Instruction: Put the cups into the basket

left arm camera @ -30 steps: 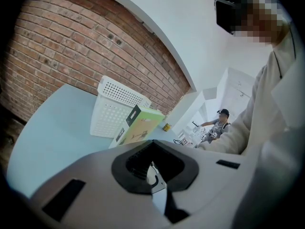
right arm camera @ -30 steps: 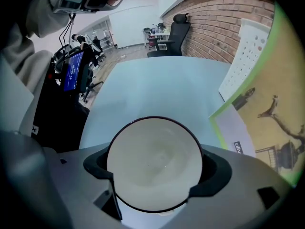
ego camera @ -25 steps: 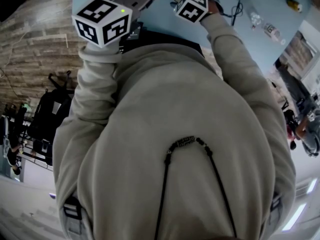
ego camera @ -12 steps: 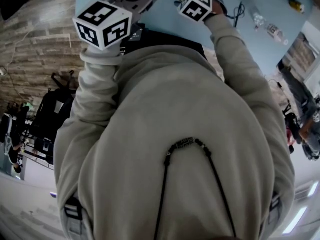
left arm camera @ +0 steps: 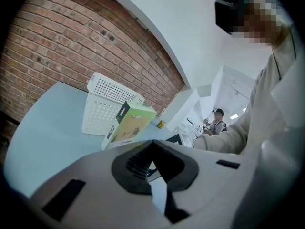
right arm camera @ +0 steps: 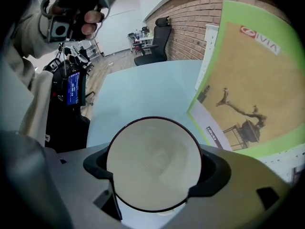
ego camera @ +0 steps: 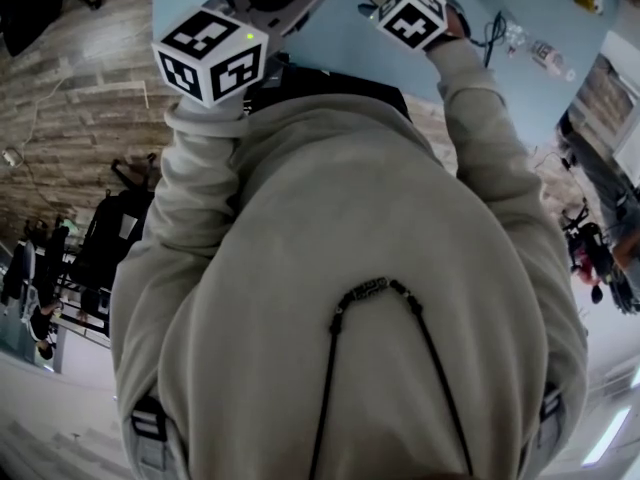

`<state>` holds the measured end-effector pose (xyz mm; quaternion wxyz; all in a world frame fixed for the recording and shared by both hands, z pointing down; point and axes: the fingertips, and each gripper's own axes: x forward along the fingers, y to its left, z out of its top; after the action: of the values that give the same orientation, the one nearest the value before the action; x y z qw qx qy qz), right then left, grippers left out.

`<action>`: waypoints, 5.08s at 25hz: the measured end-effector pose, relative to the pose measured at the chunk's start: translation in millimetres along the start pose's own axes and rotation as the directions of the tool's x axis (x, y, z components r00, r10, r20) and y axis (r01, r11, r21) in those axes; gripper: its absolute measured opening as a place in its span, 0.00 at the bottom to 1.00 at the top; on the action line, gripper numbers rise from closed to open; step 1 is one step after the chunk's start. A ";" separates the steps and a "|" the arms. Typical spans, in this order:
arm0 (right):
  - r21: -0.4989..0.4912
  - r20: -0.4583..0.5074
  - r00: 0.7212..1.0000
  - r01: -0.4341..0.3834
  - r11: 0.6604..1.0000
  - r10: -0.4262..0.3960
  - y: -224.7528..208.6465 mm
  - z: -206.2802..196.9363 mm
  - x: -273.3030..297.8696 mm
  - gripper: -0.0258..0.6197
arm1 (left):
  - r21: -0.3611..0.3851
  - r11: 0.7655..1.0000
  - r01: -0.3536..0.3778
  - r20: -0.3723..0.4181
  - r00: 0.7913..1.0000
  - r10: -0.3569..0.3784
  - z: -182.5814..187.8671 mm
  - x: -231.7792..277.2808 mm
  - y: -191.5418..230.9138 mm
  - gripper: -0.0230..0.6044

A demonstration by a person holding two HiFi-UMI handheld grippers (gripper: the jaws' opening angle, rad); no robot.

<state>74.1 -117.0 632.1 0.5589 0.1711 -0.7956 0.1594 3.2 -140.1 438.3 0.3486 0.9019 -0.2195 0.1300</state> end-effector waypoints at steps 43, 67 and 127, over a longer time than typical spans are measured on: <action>0.050 0.254 0.953 0.158 0.986 -0.166 -20.6 85.2 -226.9 0.69 | 0.177 0.975 0.138 0.055 0.987 -0.149 109.4 15.8 -42.4 0.03; 0.018 0.306 0.942 0.135 0.991 -0.134 -132.9 155.5 -218.8 0.69 | 0.163 0.979 0.120 0.111 0.984 -0.139 173.8 51.4 37.8 0.03; -0.299 -0.103 0.995 -0.036 0.954 0.006 -239.6 103.7 6.9 0.72 | 0.116 0.991 0.066 0.154 0.985 -0.083 217.8 69.5 81.9 0.03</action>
<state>93.3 -377.1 619.9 0.6162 0.0676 -0.7830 0.0512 41.5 -364.8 354.5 0.2844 0.9348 -0.2052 0.0566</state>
